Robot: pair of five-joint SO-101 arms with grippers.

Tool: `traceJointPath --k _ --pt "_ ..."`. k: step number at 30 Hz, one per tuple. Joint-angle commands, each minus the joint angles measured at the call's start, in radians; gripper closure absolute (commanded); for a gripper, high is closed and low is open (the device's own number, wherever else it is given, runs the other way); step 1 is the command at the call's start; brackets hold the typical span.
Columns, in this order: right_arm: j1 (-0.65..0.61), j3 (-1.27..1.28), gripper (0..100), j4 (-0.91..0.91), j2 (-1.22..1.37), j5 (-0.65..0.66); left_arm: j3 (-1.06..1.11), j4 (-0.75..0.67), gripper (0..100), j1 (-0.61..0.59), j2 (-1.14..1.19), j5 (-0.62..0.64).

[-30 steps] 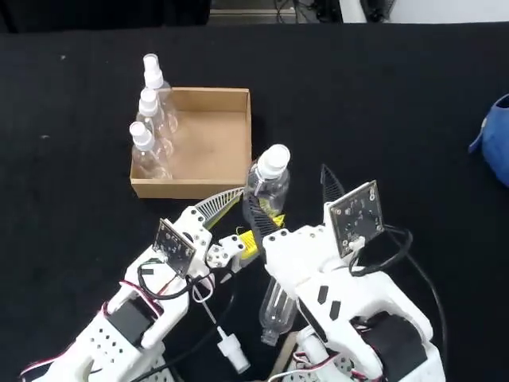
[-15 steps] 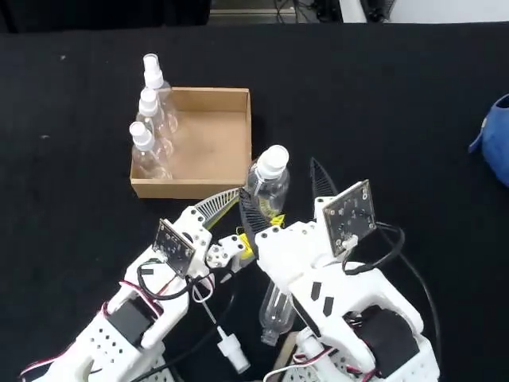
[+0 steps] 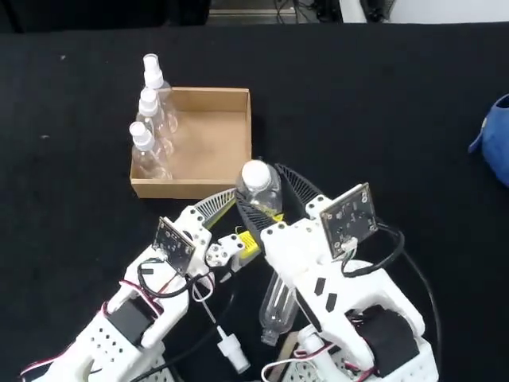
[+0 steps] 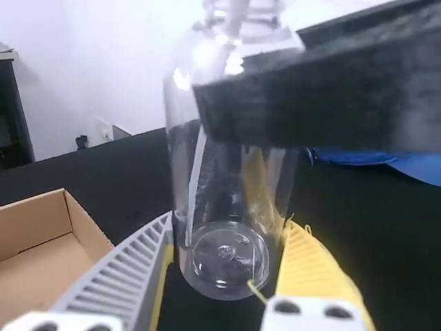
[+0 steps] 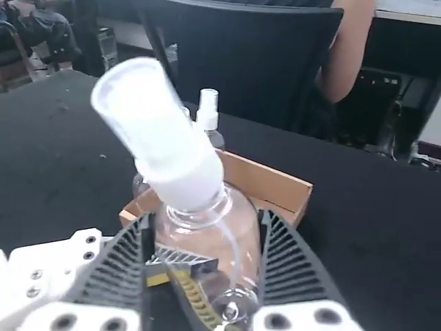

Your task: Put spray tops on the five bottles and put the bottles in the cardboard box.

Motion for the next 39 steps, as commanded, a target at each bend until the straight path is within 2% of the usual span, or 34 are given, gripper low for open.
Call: traceJointPath --k 1,14,16,20,22,29,32,36,39 --pt "0.074 -0.002 98.7 -0.028 0.008 0.009 0.021 -0.002 97 0.001 -0.023 -0.008" --pt "0.078 -0.039 98.8 -0.029 0.016 0.009 -0.002 0.000 97 -0.010 -0.023 -0.008" --pt "0.078 -0.038 98.8 -0.029 0.016 0.009 -0.002 0.003 92 -0.010 -0.023 -0.008" --pt "0.078 -0.038 98.8 -0.026 0.016 0.009 0.002 0.005 76 -0.010 -0.023 -0.008" --pt "0.081 -0.038 98.8 -0.028 0.016 0.014 0.004 0.005 73 -0.010 -0.023 -0.008" --pt "0.262 -0.036 98.7 -0.115 0.018 0.009 -0.002 0.000 75 -0.058 -0.023 0.000" --pt "0.308 0.002 98.7 -0.250 0.019 0.008 -0.001 0.005 75 -0.045 -0.023 0.000" --pt "0.307 0.059 98.8 -0.459 0.081 0.000 0.022 0.011 76 0.041 -0.015 -0.006" --pt "0.307 0.031 98.8 -0.588 0.196 -0.084 0.022 0.064 90 0.088 -0.021 -0.008"
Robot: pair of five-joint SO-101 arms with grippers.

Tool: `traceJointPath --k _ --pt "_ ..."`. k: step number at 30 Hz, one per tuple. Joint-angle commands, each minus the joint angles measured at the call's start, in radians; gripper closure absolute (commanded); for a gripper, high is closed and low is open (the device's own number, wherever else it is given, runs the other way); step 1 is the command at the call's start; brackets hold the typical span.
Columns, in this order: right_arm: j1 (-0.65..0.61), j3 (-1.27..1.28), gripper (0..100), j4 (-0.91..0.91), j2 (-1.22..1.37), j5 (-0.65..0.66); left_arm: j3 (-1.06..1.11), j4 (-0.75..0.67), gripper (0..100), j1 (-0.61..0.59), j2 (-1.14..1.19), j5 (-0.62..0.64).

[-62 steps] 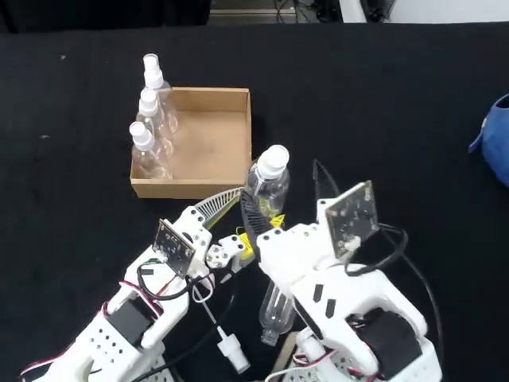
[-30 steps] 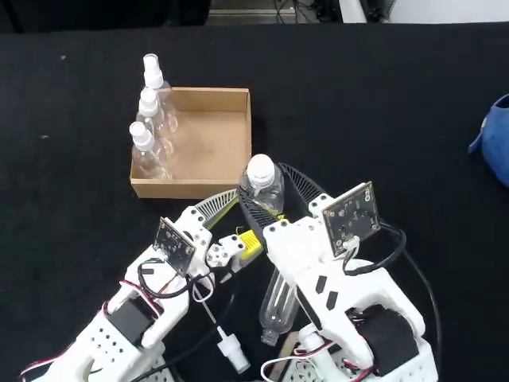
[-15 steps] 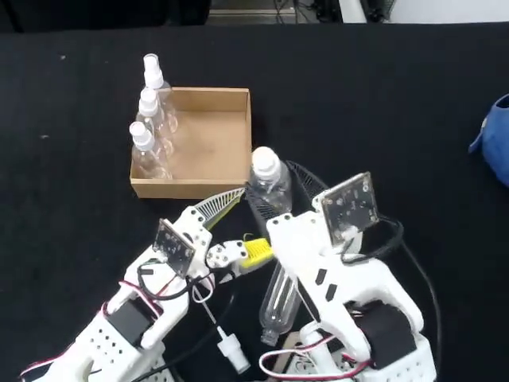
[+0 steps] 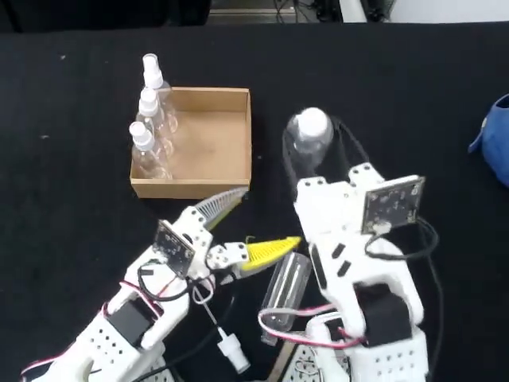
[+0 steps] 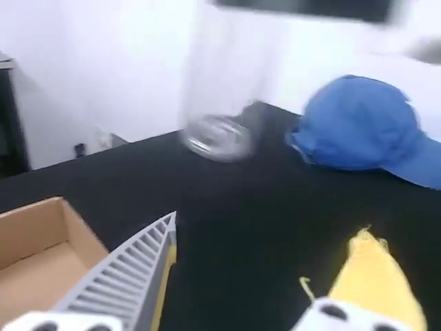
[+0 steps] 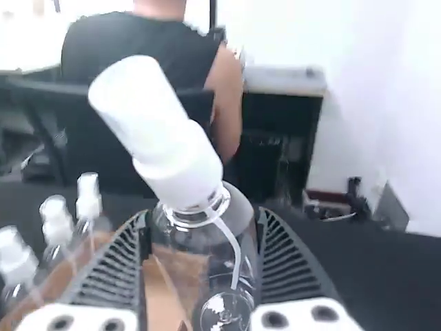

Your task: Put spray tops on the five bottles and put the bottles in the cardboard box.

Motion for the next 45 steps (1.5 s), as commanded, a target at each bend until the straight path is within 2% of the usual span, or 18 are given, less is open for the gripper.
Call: traceJointPath --k 1,4,6,8,10,14,19,23,28,31,38,45 --pt "0.025 -0.050 98.7 -0.226 0.176 -0.104 0.022 0.054 97 0.074 -0.012 0.000" --pt "-0.006 -0.091 98.7 -0.328 0.325 -0.140 0.022 0.057 94 0.074 -0.012 0.000" --pt "-0.040 -0.111 98.7 -0.393 0.423 -0.140 0.022 0.055 98 0.070 -0.012 0.000" --pt "-0.077 -0.127 98.7 -0.451 0.503 -0.137 0.022 0.060 97 0.070 -0.012 0.000" --pt "-0.115 -0.143 98.7 -0.511 0.572 -0.137 0.021 0.127 97 0.053 -0.012 -0.011" --pt "-0.150 -0.171 98.7 -0.611 0.687 -0.137 -0.028 0.393 97 -0.127 -0.014 -0.081" --pt "-0.180 -0.171 98.7 -0.724 0.828 -0.140 -0.252 0.666 97 -0.329 -0.014 -0.012" --pt "-0.178 -0.171 98.7 -0.830 0.932 -0.143 -0.338 0.829 97 -0.542 -0.014 -0.038" --pt "-0.176 -0.171 98.8 -0.891 1.032 -0.143 -0.282 0.807 97 -0.854 -0.014 -0.049" --pt "-0.178 -0.196 98.8 -0.913 1.093 -0.143 -0.193 0.738 97 -0.938 -0.014 -0.049" --pt "-0.180 -0.343 98.8 -0.919 1.316 -0.143 -0.087 0.614 97 -0.961 -0.014 -0.049" --pt "-0.167 -0.398 98.8 -0.919 1.408 -0.143 -0.074 0.611 97 -0.966 -0.014 -0.049"
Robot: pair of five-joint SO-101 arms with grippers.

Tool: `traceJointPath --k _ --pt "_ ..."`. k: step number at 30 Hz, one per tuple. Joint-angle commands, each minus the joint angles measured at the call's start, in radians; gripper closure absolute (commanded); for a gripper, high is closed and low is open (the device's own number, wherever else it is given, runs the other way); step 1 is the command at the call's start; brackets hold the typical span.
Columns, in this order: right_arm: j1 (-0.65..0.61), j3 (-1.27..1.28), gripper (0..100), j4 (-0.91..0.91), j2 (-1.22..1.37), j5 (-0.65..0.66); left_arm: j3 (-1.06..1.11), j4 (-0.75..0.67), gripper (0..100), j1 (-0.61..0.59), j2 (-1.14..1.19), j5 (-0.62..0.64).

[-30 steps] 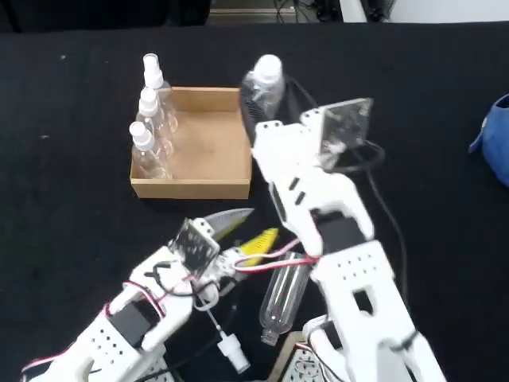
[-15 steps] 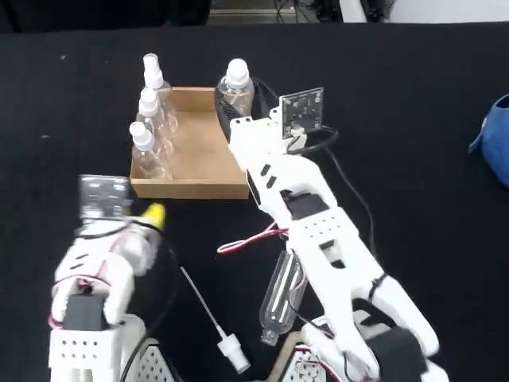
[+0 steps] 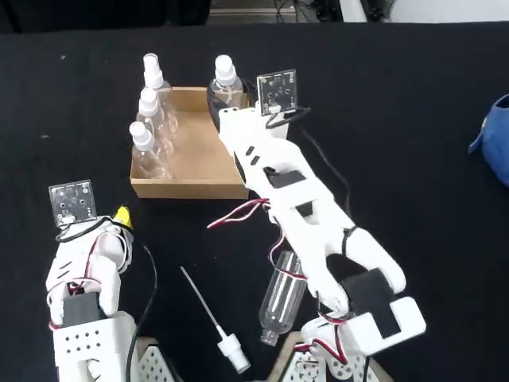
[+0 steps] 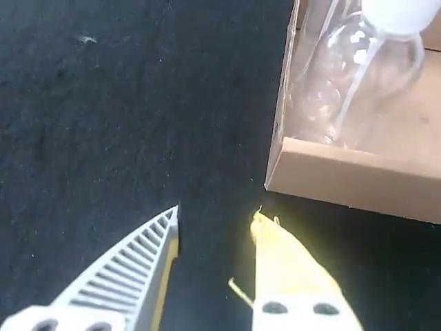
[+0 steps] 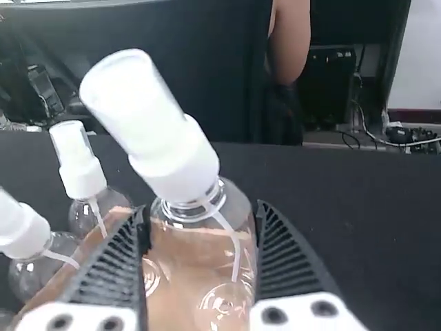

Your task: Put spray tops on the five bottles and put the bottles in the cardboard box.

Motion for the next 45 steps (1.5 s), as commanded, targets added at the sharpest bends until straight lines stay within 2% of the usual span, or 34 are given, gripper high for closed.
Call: traceJointPath --k 1,10,18,32,45 --pt "-0.002 -0.074 98.8 -0.029 -0.001 -0.008 -0.013 -0.023 97 -0.015 -0.012 -0.009" --pt "-0.002 -0.079 98.8 -0.043 0.084 -0.006 -0.010 -0.023 97 -0.013 -0.012 -0.009" --pt "-0.017 -0.005 98.8 -0.308 0.171 0.000 -0.010 -0.023 97 -0.015 -0.012 -0.009" --pt "-0.031 -0.035 98.6 -0.330 0.278 -0.002 -0.008 -0.023 97 -0.016 -0.012 -0.009" --pt "-0.034 -0.050 98.7 -0.545 0.423 0.000 -0.008 -0.018 97 -0.016 -0.012 -0.011"
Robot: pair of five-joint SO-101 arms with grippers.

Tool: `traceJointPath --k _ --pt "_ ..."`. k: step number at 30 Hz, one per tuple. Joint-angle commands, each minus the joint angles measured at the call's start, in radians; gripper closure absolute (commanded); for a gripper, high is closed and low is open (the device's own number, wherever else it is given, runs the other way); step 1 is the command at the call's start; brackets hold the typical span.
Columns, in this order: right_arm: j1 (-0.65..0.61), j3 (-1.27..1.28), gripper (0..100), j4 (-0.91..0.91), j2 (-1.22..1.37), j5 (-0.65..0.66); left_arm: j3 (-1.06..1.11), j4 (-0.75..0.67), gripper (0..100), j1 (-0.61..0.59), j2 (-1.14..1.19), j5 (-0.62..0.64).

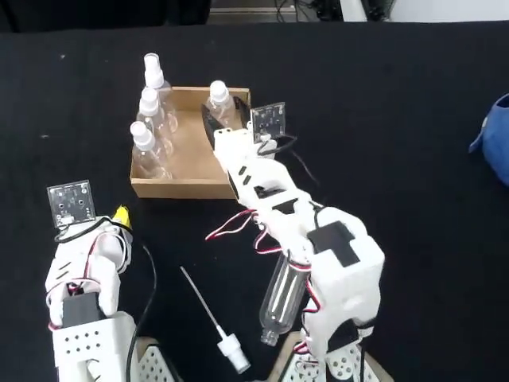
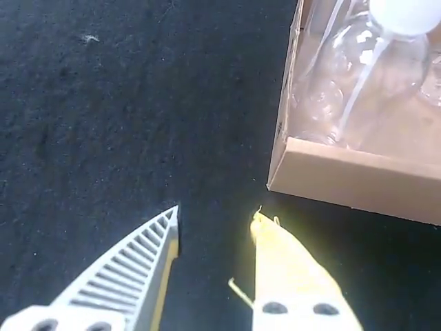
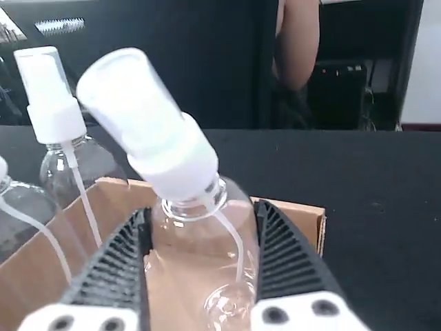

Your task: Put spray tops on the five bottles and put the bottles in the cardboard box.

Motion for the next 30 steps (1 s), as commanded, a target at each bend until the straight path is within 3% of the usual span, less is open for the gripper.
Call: traceJointPath --k 1,10,17,30 --pt "-0.017 -0.047 98.7 -0.049 -0.002 0.002 -0.008 -0.018 97 -0.010 -0.012 -0.011" --pt "-0.017 -0.047 97.6 -0.048 -0.002 0.002 -0.008 -0.018 97 -0.010 -0.012 -0.011" --pt "-0.017 -0.042 76.6 -0.046 -0.002 0.028 -0.008 -0.020 97 -0.010 -0.012 -0.011" --pt "-0.035 -0.045 81.5 -0.046 -0.002 0.083 -0.008 -0.021 97 -0.010 -0.012 -0.011"
